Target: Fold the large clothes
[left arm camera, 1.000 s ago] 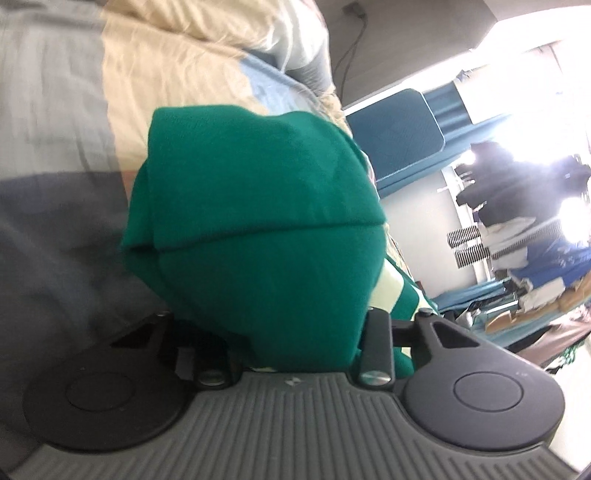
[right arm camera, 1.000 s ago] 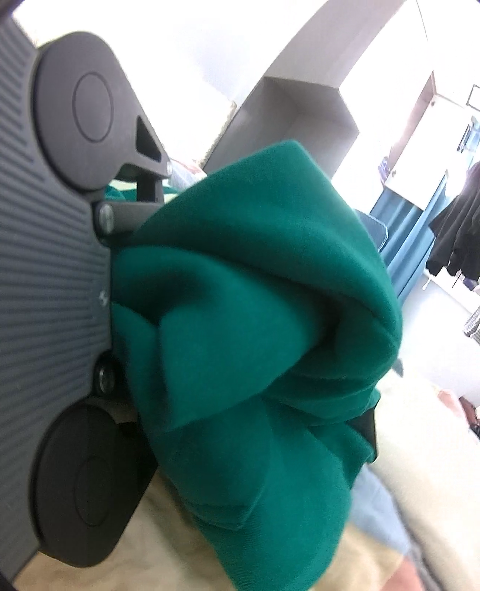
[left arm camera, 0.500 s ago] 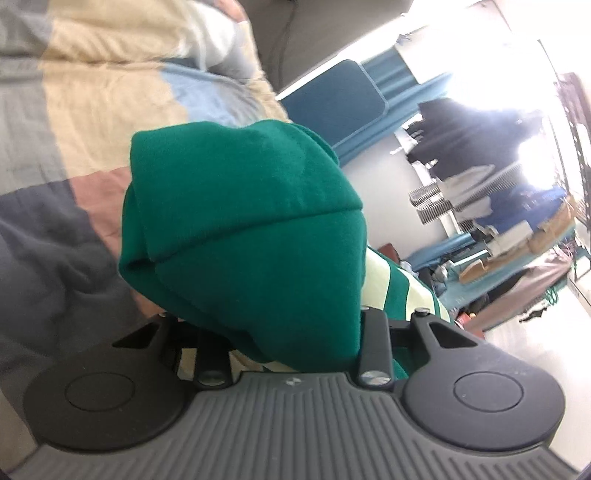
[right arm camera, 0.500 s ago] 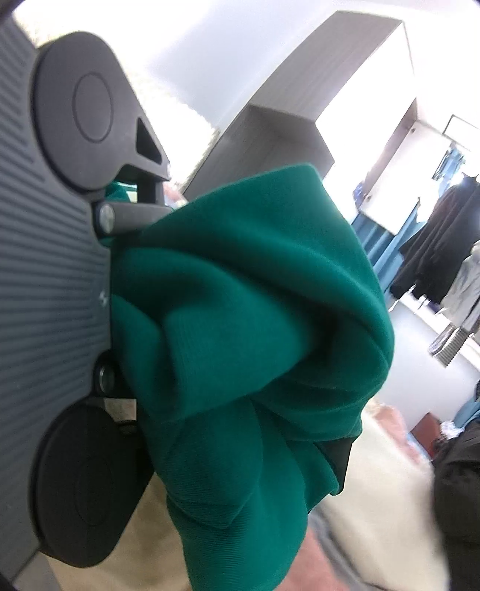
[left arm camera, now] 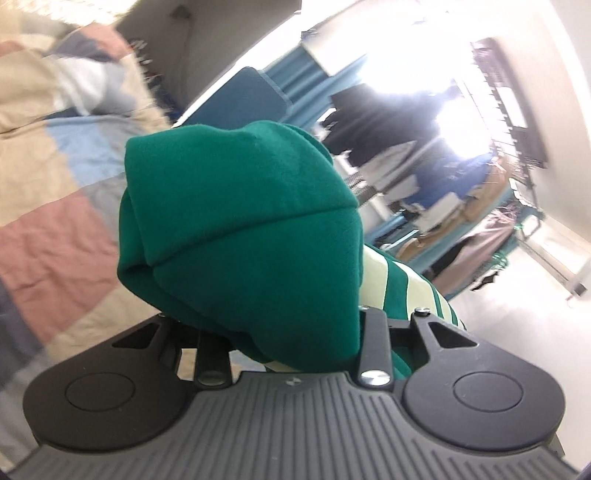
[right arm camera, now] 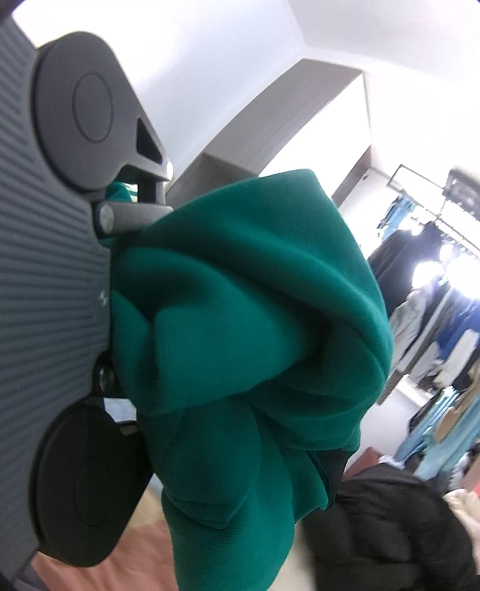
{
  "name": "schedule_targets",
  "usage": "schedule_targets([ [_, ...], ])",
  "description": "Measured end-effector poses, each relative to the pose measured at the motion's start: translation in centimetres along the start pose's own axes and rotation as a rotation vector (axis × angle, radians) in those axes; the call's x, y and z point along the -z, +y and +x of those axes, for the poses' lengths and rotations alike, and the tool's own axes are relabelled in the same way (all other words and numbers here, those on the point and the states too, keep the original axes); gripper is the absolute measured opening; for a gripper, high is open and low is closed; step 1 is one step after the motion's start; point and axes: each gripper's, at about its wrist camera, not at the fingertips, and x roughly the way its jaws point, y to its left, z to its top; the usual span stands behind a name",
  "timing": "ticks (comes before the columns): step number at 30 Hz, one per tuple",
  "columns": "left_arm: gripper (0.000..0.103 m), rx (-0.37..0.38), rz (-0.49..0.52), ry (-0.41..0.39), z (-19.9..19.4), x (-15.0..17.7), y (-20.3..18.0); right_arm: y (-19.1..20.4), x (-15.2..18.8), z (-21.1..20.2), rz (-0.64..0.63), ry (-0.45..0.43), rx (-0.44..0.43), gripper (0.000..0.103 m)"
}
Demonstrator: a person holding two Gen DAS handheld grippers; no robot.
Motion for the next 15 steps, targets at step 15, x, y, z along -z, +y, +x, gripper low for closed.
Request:
schedule_targets([
  [15, 0.04, 0.117, 0.073, 0.078, 11.8, 8.4, -10.9, -5.8, -9.5, -3.0, -0.055, -0.108, 0.105, 0.045],
])
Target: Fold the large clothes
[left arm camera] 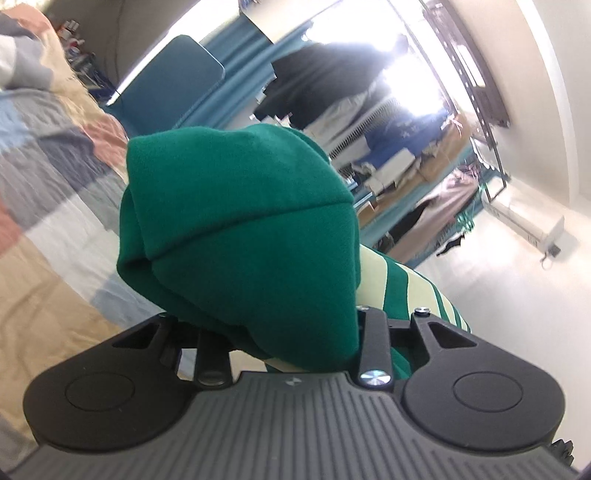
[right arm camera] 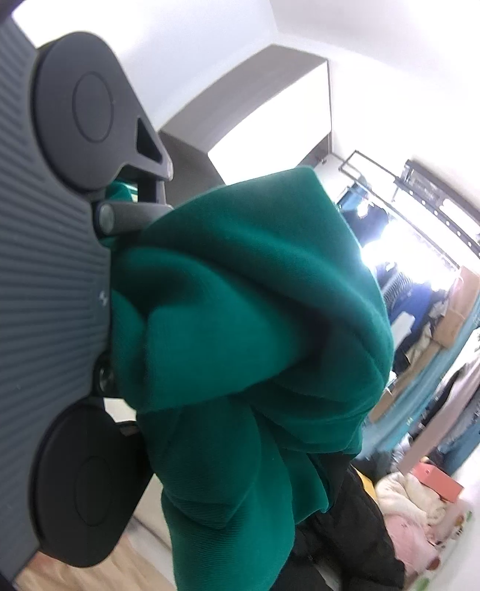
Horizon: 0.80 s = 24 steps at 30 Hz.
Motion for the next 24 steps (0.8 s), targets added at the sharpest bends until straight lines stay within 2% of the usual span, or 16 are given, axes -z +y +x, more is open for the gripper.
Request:
schedule_targets([
  [8, 0.04, -0.026, -0.038, 0.142, 9.9, 6.0, 6.3, -8.8, 2.1, -0.7, 0.066, 0.012, 0.106, 0.046],
  [14, 0.04, -0.048, 0.002, 0.242, 14.6, 10.3, 10.9, -14.7, 6.5, -2.4, 0.124, 0.026, 0.17, 0.046],
  [17, 0.04, -0.055, 0.021, 0.272, 16.1, 12.3, 12.7, -17.8, 9.0, -3.2, 0.187, 0.035, 0.197, 0.046],
  [20, 0.04, -0.029, 0.02, 0.261, 16.0, 13.7, 15.1, -19.7, 11.4, -4.1, 0.214, 0.019, 0.178, 0.046],
  [24, 0.042, -0.004, -0.006, 0.256, 15.7, 14.6, 17.2, -21.4, 11.2, -2.5, 0.225, -0.003, 0.158, 0.05],
])
